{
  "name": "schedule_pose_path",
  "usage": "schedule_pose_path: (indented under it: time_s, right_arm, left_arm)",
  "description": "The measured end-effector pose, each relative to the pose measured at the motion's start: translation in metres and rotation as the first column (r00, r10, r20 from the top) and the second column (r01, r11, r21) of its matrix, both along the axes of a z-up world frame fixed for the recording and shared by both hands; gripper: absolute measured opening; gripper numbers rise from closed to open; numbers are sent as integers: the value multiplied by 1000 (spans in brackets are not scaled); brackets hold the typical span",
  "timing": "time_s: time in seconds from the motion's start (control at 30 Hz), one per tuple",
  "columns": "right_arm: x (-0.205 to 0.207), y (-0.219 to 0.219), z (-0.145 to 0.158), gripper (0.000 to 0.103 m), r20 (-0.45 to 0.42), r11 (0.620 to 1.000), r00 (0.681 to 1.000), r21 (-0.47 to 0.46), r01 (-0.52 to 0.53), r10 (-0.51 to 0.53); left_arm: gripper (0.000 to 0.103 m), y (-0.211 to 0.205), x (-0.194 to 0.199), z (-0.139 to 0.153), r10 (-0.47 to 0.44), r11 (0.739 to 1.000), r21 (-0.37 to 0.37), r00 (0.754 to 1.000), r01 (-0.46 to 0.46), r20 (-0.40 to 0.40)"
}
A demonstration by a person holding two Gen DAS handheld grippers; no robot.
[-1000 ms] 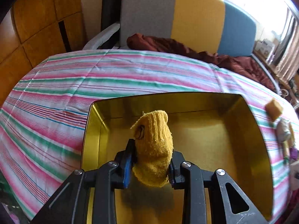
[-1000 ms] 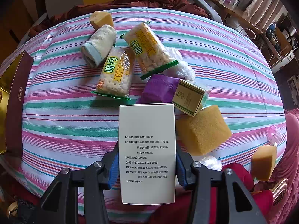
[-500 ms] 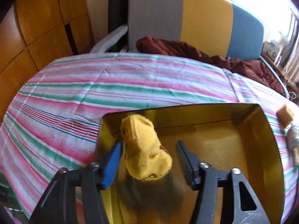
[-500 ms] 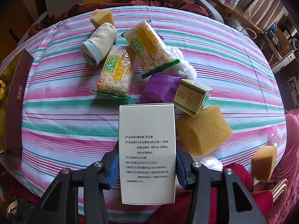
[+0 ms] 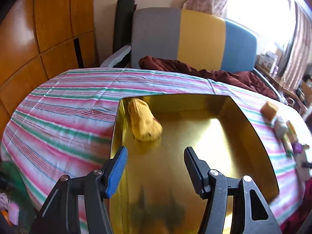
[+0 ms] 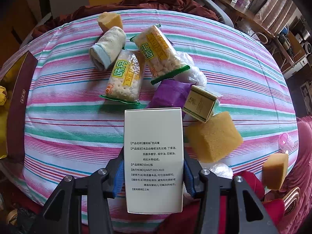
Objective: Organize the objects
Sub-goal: 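Lower the yellow sock into the gold tray and open the left tool, then carry the white box into the gold tray beside the sock and release with right tool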
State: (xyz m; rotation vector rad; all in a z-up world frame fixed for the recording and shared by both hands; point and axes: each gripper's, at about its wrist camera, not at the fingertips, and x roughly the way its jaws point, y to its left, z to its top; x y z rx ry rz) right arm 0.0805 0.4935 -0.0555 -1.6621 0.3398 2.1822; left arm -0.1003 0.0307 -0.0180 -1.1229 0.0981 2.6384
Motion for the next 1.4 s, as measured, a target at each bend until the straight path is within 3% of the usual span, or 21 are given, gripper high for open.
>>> schedule_pose_path:
  time_s: [0.27,0.43,0.6,0.8,0.97,1.17,1.3,1.4]
  right_arm:
    - [-10,-44,16,50,-99,995,993,-65,-78,71]
    - [-38,-101,48,50,-208,976,961,-77,-202,182]
    - [-82,-173,68,50,-289,927,906,-117,-355,310]
    - [-135,-250,51,50,-283,863,868,-190,-468,409]
    - [-171,-299,22,50,-229,831,866,-256,-494,444]
    - [-216,-332,-6,50,-179,825,888,-330,-460,424]
    - [-240,-351,-17,52,-166,816,913,-408,-409,374]
    - [-250,-358,-24,55,-184,785,932,-503,-362,313]
  left_arm:
    - [61,-14,36,1,3,1000,19,1000,-4,12]
    - [61,-31,47,-3,46,999,27,998,-47,36]
    - [61,-49,55,-4,92,995,29,995,-94,40]
    - [65,-59,57,-3,129,992,5,991,-129,24]
    - [68,-68,57,-2,183,983,-20,983,-183,-17]
    - [70,-85,53,-5,244,970,-5,970,-244,-12]
    - [70,-90,50,-9,254,967,5,967,-254,10]
    - [70,-90,49,-10,250,968,10,968,-250,12]
